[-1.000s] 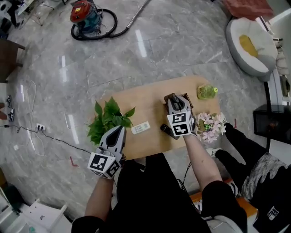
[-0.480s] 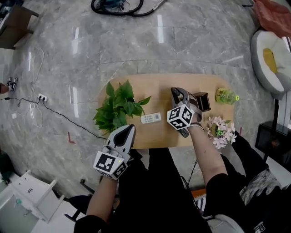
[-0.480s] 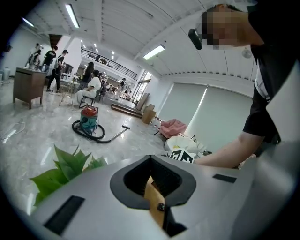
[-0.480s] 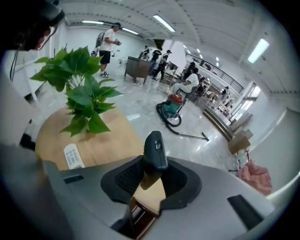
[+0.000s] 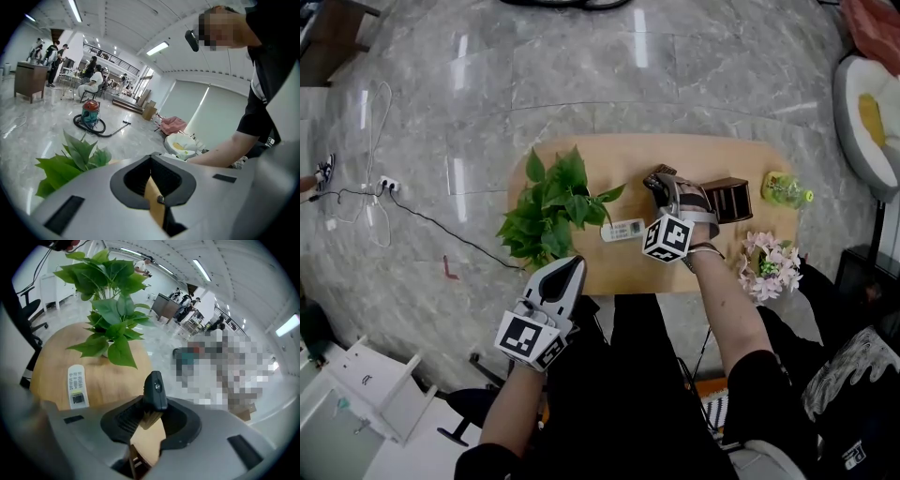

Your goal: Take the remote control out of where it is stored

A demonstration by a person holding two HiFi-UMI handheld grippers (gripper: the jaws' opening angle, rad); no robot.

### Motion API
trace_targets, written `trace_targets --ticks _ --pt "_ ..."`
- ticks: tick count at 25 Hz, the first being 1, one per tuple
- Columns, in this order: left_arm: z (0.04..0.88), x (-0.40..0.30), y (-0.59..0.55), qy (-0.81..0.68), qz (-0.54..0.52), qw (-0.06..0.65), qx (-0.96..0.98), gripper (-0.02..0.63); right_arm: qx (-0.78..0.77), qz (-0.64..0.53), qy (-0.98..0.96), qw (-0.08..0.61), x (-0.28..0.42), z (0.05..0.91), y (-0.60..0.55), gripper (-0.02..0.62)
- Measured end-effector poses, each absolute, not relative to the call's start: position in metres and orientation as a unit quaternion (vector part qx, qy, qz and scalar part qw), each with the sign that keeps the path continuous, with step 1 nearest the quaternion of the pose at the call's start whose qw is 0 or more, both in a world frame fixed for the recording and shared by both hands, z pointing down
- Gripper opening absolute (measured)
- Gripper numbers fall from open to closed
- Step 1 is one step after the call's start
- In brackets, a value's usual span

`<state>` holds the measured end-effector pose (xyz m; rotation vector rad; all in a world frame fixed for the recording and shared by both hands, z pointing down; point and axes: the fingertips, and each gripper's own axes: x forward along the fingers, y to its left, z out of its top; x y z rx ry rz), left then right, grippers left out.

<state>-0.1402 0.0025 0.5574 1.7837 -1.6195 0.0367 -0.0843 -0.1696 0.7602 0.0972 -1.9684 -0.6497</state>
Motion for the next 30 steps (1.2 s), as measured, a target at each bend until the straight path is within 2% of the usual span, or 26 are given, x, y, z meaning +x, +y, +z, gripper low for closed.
trace_targets --ticks 12,19,30 --pt "0.576 -0.140 0.026 -0.635 0.014 0.380 0.673 0.008 -0.064 -0.343 -0.787 0.509 -0.112 0.821 -0.143 0.109" --pt "0.582 -0.145 0.027 -0.645 0.017 0.378 0.664 0.008 -0.086 -0.312 -0.776 0.541 -0.106 0.864 -0.141 0.109" --pt "0.582 -0.151 0.037 -0.637 0.019 0.385 0.668 0.008 -0.064 -0.262 -0.795 0.544 -0.113 0.874 -0.137 0.110"
